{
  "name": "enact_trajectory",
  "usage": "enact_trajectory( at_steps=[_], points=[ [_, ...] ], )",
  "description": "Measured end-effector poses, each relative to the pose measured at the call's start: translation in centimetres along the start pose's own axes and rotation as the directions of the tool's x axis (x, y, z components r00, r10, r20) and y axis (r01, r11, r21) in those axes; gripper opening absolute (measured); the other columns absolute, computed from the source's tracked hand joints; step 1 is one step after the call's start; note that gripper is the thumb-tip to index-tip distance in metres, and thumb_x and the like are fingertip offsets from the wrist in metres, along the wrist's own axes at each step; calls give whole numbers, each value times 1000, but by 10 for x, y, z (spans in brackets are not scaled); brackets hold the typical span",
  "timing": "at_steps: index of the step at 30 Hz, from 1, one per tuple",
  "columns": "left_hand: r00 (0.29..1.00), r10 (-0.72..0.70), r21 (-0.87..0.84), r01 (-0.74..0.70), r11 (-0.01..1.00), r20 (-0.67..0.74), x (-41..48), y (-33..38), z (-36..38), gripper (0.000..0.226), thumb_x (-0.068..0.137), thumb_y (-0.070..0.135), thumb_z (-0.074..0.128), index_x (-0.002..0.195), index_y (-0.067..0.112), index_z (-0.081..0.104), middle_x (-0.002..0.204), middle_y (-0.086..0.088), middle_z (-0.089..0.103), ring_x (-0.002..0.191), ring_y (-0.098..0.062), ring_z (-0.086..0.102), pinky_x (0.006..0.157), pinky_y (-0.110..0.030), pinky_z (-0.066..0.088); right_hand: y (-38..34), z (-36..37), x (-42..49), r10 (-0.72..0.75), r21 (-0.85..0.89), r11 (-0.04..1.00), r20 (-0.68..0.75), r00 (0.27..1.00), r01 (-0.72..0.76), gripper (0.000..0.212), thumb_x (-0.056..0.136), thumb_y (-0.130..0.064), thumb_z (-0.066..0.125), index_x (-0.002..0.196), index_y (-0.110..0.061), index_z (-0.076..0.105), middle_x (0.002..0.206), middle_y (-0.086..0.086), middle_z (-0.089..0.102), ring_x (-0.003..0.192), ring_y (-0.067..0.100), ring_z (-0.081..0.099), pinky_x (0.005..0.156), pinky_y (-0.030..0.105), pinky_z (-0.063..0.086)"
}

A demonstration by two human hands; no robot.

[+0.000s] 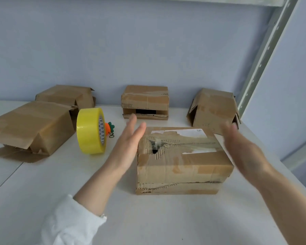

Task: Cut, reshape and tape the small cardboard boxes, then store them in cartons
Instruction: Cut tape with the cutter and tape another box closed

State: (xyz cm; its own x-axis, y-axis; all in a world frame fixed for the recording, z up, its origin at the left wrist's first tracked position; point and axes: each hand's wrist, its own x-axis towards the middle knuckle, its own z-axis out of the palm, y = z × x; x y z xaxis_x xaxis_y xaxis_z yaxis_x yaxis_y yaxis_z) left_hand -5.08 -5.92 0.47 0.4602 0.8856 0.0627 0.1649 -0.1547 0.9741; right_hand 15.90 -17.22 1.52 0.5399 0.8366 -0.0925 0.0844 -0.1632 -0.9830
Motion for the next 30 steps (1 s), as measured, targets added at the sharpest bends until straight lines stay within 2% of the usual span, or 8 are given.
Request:
enact_trajectory(
  at_steps=[3, 6, 10, 14, 18, 24, 27, 30],
  points=[
    [976, 184, 321, -213, 923, 119, 7, 35, -3, 58, 93, 50, 29, 148, 35, 13, 153, 24, 2, 138, 8, -2, 115, -25, -1, -28, 0, 3, -136, -297, 945, 33, 990, 140, 57, 93, -60, 27, 146, -43, 19, 153, -24, 11, 141, 0, 6, 114, 29, 5],
    [933, 171, 677, -349, 648, 317, 26, 47, 17, 55, 100, 42, 17, 150, 22, 9, 157, 8, -3, 140, -2, -10, 114, -28, -7, -40, 21, 12, -206, -663, 661, 290, 935, 351, 54, 101, -40, 18, 150, -25, 1, 150, -20, -12, 130, -6, -18, 103, 16, -10],
    [946, 39, 866, -309, 394, 320, 40, 25, 38, 53, 101, 40, 11, 150, 18, 11, 158, -3, 3, 145, -18, -4, 118, -39, -1, -20, 43, 24, -148, -876, 282, 364, 920, 392, 56, 102, -35, 11, 149, -12, -7, 157, 0, -15, 141, 12, -23, 112, 29, -12],
    [954, 35, 877, -288, 384, 298, 40, 12, 43, 51, 101, 40, 10, 149, 24, 12, 158, 2, 6, 145, -14, 0, 118, -37, 0, -9, 49, 24, -126, -912, 178, 351, 928, 369, 56, 102, -35, 8, 148, -12, -13, 157, -1, -19, 141, 13, -24, 114, 30, -13],
    [954, 5, 867, -274, 416, 299, 42, 19, 41, 53, 100, 43, 9, 149, 24, 10, 158, 2, 4, 145, -13, -2, 118, -37, -1, -20, 45, 27, -53, -880, 315, 358, 932, 356, 57, 101, -38, 9, 149, -12, -11, 157, -1, -17, 141, 10, -23, 112, 28, -13],
    [964, 47, 869, -257, 423, 263, 41, 16, 43, 55, 100, 44, 14, 150, 23, 7, 158, -2, -1, 145, -17, -5, 118, -40, -3, -12, 47, 28, -119, -892, 278, 336, 934, 357, 61, 100, -42, 14, 150, -14, -6, 158, -1, -12, 143, 11, -15, 115, 31, -9],
    [983, 184, 590, -145, 794, -6, 38, 24, 32, 61, 98, 44, 31, 150, 23, 6, 157, 0, 7, 144, -19, 8, 117, -41, 9, -22, 35, 24, -204, -688, 689, 119, 972, 229, 67, 98, -43, 33, 150, -16, 2, 159, -2, -3, 144, 12, -8, 115, 37, -2],
    [984, -44, 140, 69, 988, -174, 32, 12, 0, 72, 91, 58, 37, 149, 29, 5, 156, 6, 14, 142, -17, 20, 116, -41, 16, -21, 12, 20, 77, -299, 950, -63, 995, -93, 77, 85, -64, 42, 150, -32, 15, 157, -6, 17, 143, 22, 18, 116, 43, 14]
  ],
)
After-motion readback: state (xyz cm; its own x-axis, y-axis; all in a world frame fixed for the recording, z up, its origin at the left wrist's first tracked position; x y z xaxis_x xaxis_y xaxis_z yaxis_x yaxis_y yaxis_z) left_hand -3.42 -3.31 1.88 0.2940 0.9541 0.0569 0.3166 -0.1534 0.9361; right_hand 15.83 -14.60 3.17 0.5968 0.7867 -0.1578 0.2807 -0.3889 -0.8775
